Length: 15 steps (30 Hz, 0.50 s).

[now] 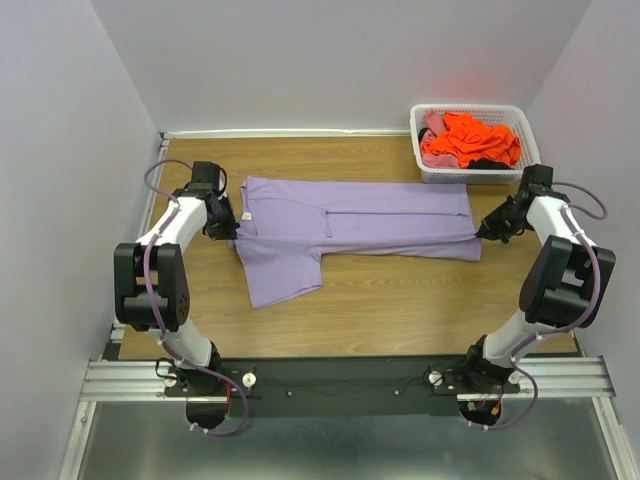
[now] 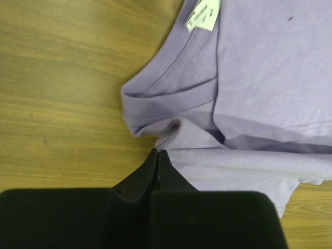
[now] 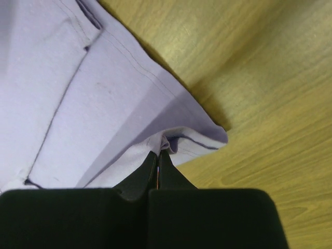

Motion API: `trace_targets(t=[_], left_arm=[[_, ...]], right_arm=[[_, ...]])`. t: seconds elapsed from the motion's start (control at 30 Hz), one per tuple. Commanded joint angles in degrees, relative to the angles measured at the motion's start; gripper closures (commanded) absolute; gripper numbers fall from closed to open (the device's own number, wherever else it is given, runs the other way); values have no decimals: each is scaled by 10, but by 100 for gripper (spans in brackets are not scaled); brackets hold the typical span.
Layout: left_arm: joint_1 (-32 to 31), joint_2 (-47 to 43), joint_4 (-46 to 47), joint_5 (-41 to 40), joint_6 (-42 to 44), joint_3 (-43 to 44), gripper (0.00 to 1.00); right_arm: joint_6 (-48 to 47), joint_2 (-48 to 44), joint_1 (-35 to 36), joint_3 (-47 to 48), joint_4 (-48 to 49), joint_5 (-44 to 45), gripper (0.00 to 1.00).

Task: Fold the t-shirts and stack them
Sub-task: Fold the tshirt

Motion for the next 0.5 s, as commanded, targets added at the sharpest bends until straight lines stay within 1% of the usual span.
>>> trace_targets(t=[0.0, 0.47], left_arm=[[17, 27, 12, 12, 12, 35, 100], [19, 96, 23, 8, 16, 98, 100]], right_arm=[[-14, 25, -2, 19, 30, -5, 100], [-29, 86, -2, 66, 56, -15, 100]])
